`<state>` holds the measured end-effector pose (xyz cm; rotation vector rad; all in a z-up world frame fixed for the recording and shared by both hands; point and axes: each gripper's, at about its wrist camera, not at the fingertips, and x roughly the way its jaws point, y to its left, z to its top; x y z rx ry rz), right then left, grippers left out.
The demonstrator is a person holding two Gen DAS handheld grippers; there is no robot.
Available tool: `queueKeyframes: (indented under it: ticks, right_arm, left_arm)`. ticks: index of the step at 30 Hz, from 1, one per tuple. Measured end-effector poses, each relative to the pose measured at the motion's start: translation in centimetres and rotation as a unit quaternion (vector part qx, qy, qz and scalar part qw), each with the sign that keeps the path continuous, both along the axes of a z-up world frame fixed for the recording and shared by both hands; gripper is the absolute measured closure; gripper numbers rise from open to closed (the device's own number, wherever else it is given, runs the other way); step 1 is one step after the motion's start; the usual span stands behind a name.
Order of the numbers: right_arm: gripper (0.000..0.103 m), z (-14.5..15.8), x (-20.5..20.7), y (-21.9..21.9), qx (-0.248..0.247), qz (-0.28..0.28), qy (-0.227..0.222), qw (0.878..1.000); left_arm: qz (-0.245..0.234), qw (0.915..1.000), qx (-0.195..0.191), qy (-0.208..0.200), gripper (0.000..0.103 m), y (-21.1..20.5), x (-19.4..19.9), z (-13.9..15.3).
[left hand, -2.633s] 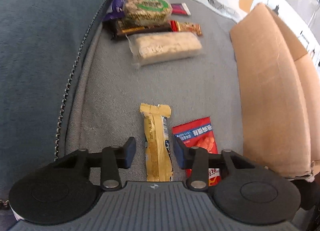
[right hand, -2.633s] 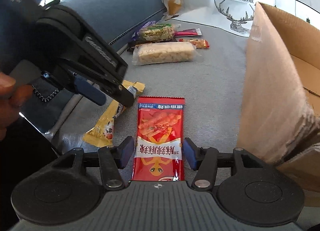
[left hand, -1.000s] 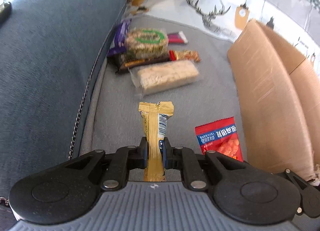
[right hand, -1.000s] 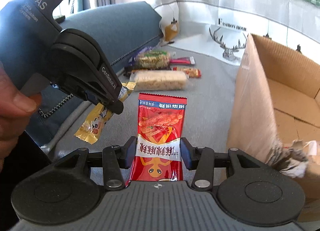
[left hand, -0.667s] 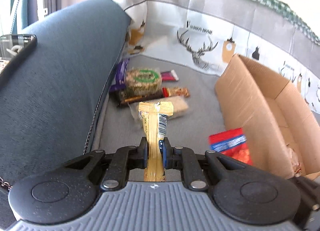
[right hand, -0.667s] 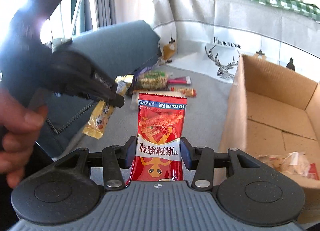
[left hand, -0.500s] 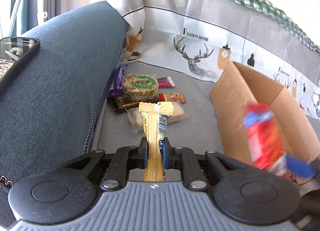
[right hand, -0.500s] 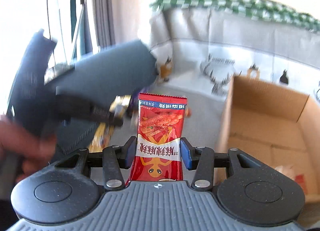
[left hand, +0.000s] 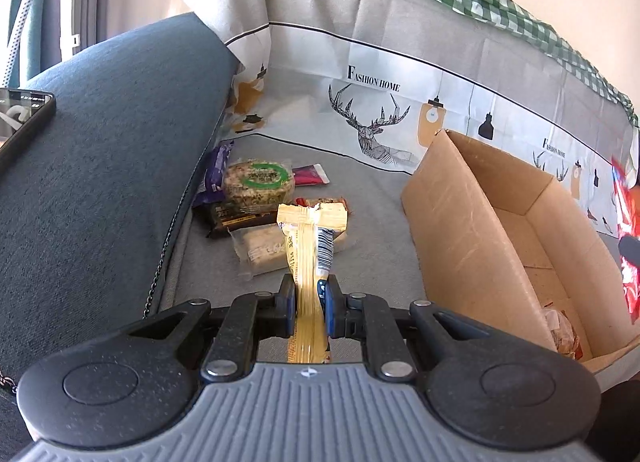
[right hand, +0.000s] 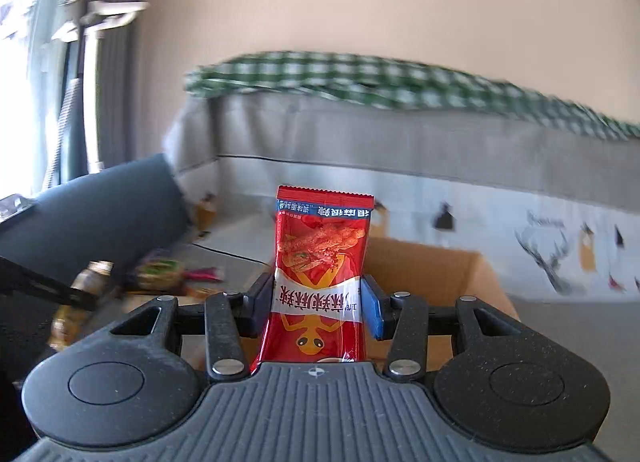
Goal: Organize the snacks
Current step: 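Lift the yellow bar with the left gripper while the right carries the red bag over the box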
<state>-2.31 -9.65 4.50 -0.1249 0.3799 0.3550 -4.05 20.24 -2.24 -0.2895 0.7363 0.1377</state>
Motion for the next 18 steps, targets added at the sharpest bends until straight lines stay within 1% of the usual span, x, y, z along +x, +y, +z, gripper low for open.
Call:
queueKeyframes:
  ticks: [1, 3, 8, 18]
  right_arm:
    - [0.055, -0.1, 0.4, -0.8, 0.017, -0.011, 0.011, 1.000]
    - [0.055, -0.1, 0.3, -1.6, 0.033, -0.024, 0.010, 0.999]
    - [0.055, -0.5, 0.2, -1.9, 0.038, -0.024, 0.008, 0.999]
    - [0.055, -1.0, 0.4, -2.0, 0.047, -0.022, 0.013, 0.999]
  left_arm:
    - [0.000, 1.0000, 0.000, -0.002, 0.088, 0.0, 0.0, 0.0]
    - [0.002, 1.0000, -0.001, -0.006, 0.088, 0.0, -0.1, 0.1]
    - [0.008, 0.9999, 0.000, -0.012, 0.088, -0.1, -0.1, 0.1]
    - [-0.001, 0.9994, 0.032, -0.016, 0.088, -1.1, 0.8, -0.1]
